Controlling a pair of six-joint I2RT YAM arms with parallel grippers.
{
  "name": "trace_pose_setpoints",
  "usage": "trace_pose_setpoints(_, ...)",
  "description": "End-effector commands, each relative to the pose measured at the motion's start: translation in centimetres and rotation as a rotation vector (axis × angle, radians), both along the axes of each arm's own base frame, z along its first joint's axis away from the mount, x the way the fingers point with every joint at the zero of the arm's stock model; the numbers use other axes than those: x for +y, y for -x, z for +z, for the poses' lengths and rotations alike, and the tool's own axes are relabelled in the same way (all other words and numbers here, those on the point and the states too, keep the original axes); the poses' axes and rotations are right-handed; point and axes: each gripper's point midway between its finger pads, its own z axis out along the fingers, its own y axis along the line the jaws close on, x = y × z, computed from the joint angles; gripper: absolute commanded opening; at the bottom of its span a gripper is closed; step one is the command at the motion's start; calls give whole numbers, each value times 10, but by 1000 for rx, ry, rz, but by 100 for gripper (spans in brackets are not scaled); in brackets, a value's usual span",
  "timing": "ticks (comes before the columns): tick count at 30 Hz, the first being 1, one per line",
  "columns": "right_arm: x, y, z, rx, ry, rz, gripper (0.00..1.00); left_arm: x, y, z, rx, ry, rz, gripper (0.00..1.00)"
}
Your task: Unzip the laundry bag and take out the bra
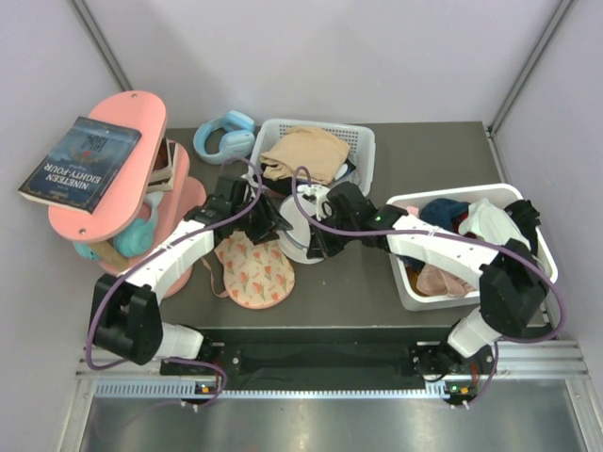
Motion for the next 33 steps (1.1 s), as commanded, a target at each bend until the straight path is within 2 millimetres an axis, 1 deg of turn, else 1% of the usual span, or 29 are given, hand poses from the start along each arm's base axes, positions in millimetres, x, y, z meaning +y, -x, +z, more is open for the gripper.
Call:
trace_pose_setpoints(1,20,2,21,-37,-53,55,0,-8,-18,20,-85,75,30,53)
trace_pose_setpoints(3,21,4,20,-38,-52,61,0,-12,-19,18,-81,93,22,51)
trace_pose_setpoints(4,21,3,20,-38,-50,59,0,-14,-22,19,-88,106,27,43)
trace_pose_setpoints(6,21,4,20,-38,-47,60,0,-16,-25,15,-75,114,27,31)
trace_pose_setpoints(7,21,4,20,-40,-45,60,0,-17,-26,15,-75,117,27,16)
trace_pose_setpoints(8,20,4,19,-40,-42,60,0,-17,-27,12,-70,110,30,8)
trace_pose_setpoints(9,19,4,19,-41,-40,60,0,-16,-28,13,-71,109,32,3)
trace_pose_setpoints(10,19,4,18,-40,-38,61,0,-16,-30,14,-76,103,31,0)
trace_pose_setpoints(14,15,5,14,-40,-19,60,0,-12,-33,15,-85,84,24,0)
trace_pose_setpoints(23,0,7,3,-41,28,47,0,9,-38,14,-100,46,18,0)
trace_pose_setpoints(28,-22,3,-7,-24,50,7,0,20,-37,15,-110,15,11,0)
trace_pose_setpoints(29,-30,-4,-9,-23,55,-17,0,21,-38,16,-115,10,12,0)
trace_pose_setpoints(31,-42,-6,-14,-14,65,-40,0,24,-36,17,-126,0,4,0)
trace_pose_setpoints(32,-52,-12,-17,-11,74,-65,0,26,-35,16,-124,-9,6,0)
trace_pose_setpoints(33,-57,-15,-17,-13,77,-76,0,27,-34,15,-125,-17,2,0)
